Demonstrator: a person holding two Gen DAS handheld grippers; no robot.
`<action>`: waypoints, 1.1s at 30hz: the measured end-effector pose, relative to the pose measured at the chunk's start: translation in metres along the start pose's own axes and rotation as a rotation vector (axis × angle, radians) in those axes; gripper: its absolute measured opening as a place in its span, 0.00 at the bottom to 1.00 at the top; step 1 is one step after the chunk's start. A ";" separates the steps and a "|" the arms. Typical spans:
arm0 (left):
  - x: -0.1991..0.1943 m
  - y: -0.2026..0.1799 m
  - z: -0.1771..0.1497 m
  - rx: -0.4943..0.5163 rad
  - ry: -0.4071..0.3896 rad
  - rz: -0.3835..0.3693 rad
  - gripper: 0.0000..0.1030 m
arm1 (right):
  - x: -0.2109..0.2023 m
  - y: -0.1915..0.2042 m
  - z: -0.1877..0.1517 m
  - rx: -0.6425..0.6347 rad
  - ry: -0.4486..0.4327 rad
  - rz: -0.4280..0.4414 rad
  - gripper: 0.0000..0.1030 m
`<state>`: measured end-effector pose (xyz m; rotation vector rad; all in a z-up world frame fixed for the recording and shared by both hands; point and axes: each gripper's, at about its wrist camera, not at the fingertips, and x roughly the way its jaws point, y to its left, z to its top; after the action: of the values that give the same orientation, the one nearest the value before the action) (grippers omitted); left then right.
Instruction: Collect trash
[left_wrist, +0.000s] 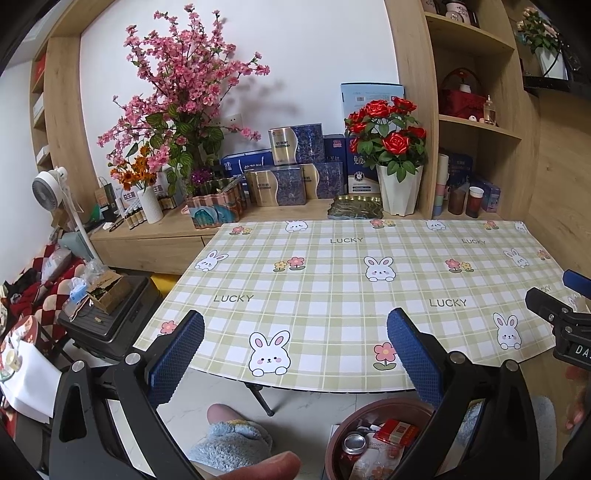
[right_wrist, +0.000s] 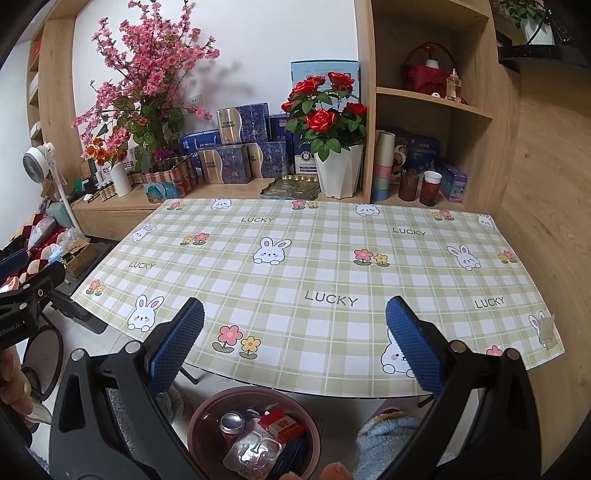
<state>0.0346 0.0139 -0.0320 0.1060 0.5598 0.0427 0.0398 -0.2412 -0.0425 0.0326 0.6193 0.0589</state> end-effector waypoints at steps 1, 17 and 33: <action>0.000 -0.001 0.000 0.001 0.001 -0.001 0.94 | 0.000 0.000 0.000 0.000 0.001 0.002 0.94; 0.003 -0.004 0.001 0.005 0.005 -0.001 0.94 | 0.002 0.004 -0.005 0.005 0.007 0.009 0.94; 0.022 -0.015 -0.021 0.006 0.043 0.023 0.94 | 0.018 0.012 -0.026 -0.007 0.064 -0.054 0.94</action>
<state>0.0426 0.0026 -0.0628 0.1171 0.6015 0.0658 0.0382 -0.2281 -0.0735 0.0068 0.6837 0.0095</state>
